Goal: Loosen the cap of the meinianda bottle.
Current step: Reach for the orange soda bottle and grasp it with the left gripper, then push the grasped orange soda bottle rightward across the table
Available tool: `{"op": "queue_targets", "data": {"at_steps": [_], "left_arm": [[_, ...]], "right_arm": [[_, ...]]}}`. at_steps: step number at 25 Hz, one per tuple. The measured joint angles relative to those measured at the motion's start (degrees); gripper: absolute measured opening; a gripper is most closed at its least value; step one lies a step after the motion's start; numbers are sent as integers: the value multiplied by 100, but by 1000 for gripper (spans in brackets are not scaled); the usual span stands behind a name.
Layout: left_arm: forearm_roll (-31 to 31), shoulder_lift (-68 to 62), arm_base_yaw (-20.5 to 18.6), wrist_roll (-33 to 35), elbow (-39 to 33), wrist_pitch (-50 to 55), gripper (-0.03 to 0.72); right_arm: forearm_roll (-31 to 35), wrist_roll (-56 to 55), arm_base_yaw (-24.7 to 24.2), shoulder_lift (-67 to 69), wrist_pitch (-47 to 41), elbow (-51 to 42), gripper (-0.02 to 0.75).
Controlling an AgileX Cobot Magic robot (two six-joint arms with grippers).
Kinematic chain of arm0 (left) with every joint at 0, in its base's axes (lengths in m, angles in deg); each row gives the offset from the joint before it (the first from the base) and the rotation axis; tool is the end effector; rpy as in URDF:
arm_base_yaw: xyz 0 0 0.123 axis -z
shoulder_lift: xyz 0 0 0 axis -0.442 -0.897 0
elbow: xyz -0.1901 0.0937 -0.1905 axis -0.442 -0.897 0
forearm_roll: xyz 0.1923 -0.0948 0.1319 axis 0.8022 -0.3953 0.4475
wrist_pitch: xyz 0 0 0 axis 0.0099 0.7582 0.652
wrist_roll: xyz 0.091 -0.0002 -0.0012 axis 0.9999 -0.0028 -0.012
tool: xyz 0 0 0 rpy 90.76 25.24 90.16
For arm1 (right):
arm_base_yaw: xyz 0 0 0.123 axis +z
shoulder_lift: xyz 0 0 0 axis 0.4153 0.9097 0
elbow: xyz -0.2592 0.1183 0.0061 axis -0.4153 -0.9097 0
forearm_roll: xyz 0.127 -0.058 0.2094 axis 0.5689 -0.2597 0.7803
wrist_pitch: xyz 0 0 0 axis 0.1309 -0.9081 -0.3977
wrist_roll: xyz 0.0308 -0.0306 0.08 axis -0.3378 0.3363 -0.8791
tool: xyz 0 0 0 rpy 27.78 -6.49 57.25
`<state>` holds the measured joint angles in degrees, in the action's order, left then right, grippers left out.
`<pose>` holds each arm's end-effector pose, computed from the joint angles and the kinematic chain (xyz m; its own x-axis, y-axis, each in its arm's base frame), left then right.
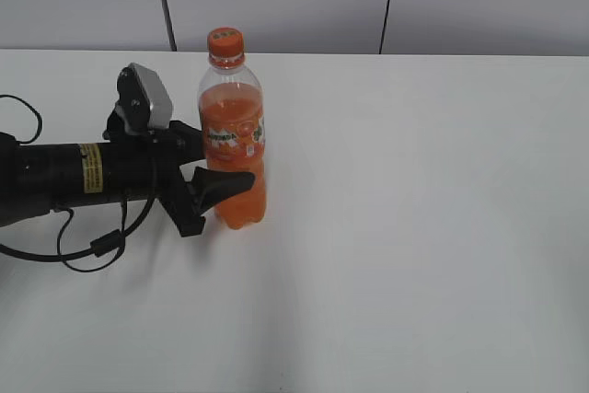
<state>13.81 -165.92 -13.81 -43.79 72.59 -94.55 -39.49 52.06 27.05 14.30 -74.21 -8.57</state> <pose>0.3102 -0.1368 0.1074 -0.1214 0.3087 -0.9434 0.8992 0.4367 0.0272 0.0137 0.0005 0.2915 -0.5044 -0.1073 -0.8568 -0.0870 0.9935 -0.0732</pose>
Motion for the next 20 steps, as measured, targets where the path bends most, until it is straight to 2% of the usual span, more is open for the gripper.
{"op": "queue_targets", "data": {"at_steps": [3,9,15,20], "left_arm": [[252,-15,5,0,0,-106,403],[259,-37,5,0,0,-143,403],[259,-37,5,-66,0,-143,403],[252,-37,5,-202,0,-137,403]], "right_arm": [[0,0,0,685,-6,408,455],[57,410,0,2290,-101,1443,455],[113,1151,0,4191,-662,2689,417],[593,1607,0,5312,-1003,3591,406]]}}
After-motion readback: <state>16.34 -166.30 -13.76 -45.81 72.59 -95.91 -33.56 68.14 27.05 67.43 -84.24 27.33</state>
